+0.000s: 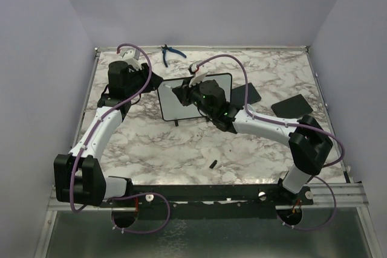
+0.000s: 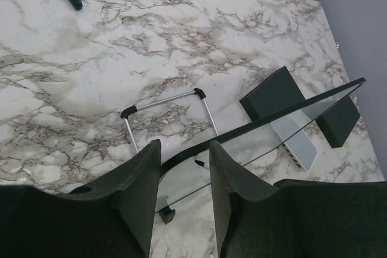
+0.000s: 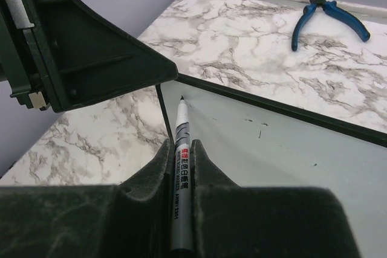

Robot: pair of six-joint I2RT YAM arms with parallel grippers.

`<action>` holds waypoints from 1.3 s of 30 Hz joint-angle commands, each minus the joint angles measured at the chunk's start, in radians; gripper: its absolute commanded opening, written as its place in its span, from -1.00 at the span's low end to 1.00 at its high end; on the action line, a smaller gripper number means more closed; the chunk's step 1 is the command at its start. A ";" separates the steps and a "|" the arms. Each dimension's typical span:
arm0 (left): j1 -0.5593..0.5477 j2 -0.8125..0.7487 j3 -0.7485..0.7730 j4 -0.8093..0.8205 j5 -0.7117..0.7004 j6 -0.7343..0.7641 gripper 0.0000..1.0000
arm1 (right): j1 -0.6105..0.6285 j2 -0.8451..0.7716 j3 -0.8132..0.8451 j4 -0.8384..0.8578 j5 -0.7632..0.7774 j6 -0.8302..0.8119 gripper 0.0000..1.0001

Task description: Write a sentence on the whiteboard

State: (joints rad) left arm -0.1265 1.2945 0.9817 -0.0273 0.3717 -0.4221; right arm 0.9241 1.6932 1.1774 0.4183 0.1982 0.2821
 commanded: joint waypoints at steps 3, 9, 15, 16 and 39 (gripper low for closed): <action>-0.005 -0.004 -0.015 0.023 0.027 0.002 -0.23 | 0.009 0.032 0.007 0.009 0.049 -0.009 -0.99; -0.005 -0.008 -0.014 0.024 0.027 0.003 -0.25 | 0.009 0.038 -0.002 -0.005 0.046 0.000 -0.99; -0.004 -0.011 -0.014 0.024 0.027 0.005 -0.26 | 0.015 0.028 -0.027 -0.010 0.053 0.009 -0.99; -0.004 -0.012 -0.014 0.023 0.027 0.005 -0.26 | 0.016 0.027 -0.031 -0.012 0.055 0.009 -0.99; -0.004 -0.020 -0.017 0.023 0.017 0.009 -0.25 | 0.044 -0.081 -0.116 0.056 -0.002 -0.013 -0.99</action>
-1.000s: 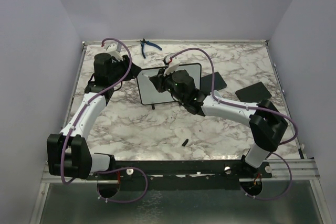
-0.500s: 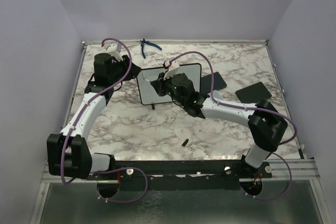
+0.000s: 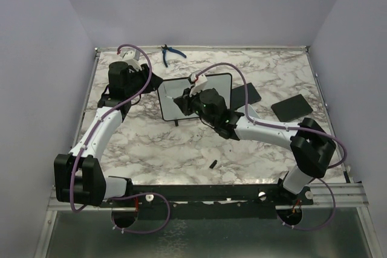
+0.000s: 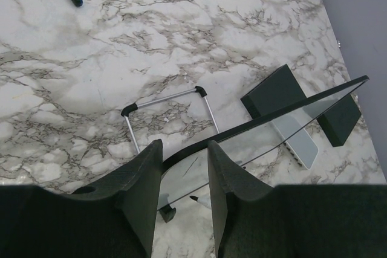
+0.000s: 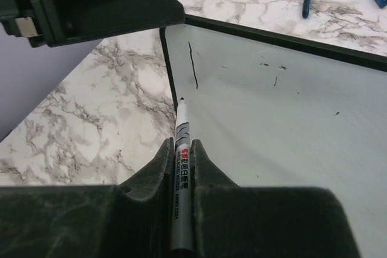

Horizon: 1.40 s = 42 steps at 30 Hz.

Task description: Write a sentence on the whiteboard

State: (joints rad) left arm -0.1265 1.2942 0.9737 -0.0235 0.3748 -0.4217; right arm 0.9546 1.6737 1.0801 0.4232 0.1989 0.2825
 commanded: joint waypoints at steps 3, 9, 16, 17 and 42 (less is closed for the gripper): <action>-0.005 -0.019 -0.009 0.019 0.015 0.009 -0.25 | 0.013 -0.078 -0.029 0.061 0.044 -0.016 -0.99; -0.004 -0.018 -0.010 0.020 0.015 0.010 -0.25 | 0.013 -0.056 0.004 0.047 0.121 -0.038 -0.99; -0.004 -0.015 -0.009 0.020 0.019 0.011 -0.25 | 0.012 -0.032 0.025 0.062 0.136 -0.052 -0.99; -0.005 -0.015 -0.010 0.020 0.019 0.012 -0.26 | 0.012 -0.027 0.030 0.061 0.134 -0.054 -0.99; -0.006 -0.016 -0.007 0.020 0.035 0.012 -0.30 | 0.012 0.058 0.096 0.042 0.131 -0.069 -0.99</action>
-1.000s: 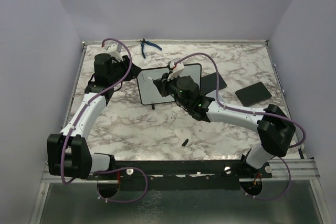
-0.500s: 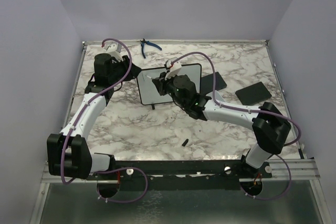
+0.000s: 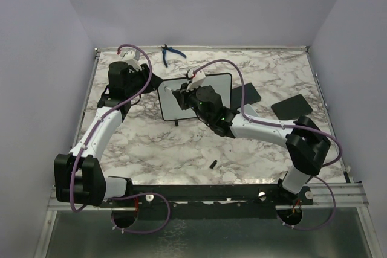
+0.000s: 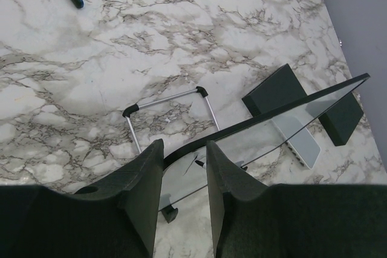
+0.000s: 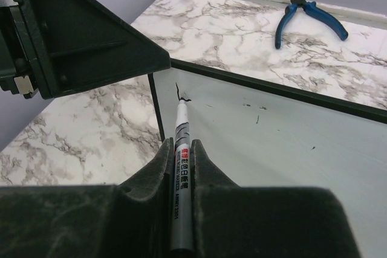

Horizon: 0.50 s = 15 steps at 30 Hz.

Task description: Write a sentence on the whiteboard

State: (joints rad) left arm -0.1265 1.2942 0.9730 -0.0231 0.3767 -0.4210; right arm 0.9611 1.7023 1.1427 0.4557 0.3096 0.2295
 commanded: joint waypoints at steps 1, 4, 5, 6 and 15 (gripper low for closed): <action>-0.005 -0.017 -0.008 0.019 0.033 0.011 -0.30 | 0.005 0.032 0.035 0.009 0.018 -0.015 -0.99; -0.006 -0.019 -0.008 0.019 0.031 0.013 -0.30 | 0.005 0.036 0.037 0.005 0.015 -0.012 -0.99; -0.007 -0.020 -0.008 0.019 0.032 0.013 -0.30 | 0.005 0.036 0.037 0.003 0.017 -0.012 -0.99; -0.006 -0.021 -0.009 0.019 0.032 0.013 -0.30 | 0.005 0.035 0.035 0.003 0.019 -0.010 -0.99; -0.006 -0.026 -0.008 0.020 0.030 0.014 -0.30 | 0.006 0.024 0.008 -0.002 0.036 -0.003 -0.99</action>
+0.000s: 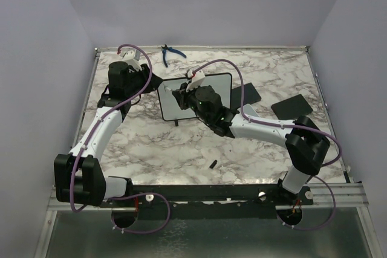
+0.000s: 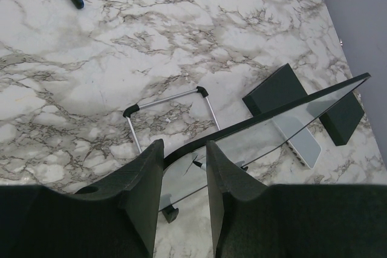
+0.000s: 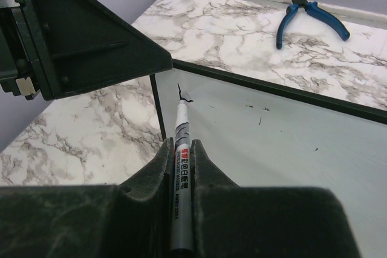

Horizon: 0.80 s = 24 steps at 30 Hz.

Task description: Write a sentence on the whiteboard

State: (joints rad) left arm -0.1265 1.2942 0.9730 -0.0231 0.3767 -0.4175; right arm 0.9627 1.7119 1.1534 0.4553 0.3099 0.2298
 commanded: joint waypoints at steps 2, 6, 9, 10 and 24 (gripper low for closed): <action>-0.006 -0.026 -0.008 0.019 0.030 0.012 -0.30 | 0.004 0.011 -0.011 -0.003 0.042 0.000 -0.99; -0.006 -0.027 -0.008 0.020 0.028 0.013 -0.30 | 0.004 0.007 -0.023 -0.009 0.049 0.005 -0.99; -0.005 -0.027 -0.008 0.019 0.028 0.011 -0.30 | 0.004 0.001 -0.033 -0.014 0.055 0.008 -0.99; -0.005 -0.027 -0.008 0.020 0.028 0.012 -0.30 | 0.004 0.000 -0.034 -0.017 0.055 0.009 -0.99; -0.004 -0.030 -0.008 0.020 0.026 0.013 -0.31 | 0.004 -0.034 -0.082 0.000 0.096 0.015 -0.99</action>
State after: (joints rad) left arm -0.1265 1.2942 0.9730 -0.0223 0.3763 -0.4133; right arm 0.9676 1.7069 1.0958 0.4553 0.3313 0.2459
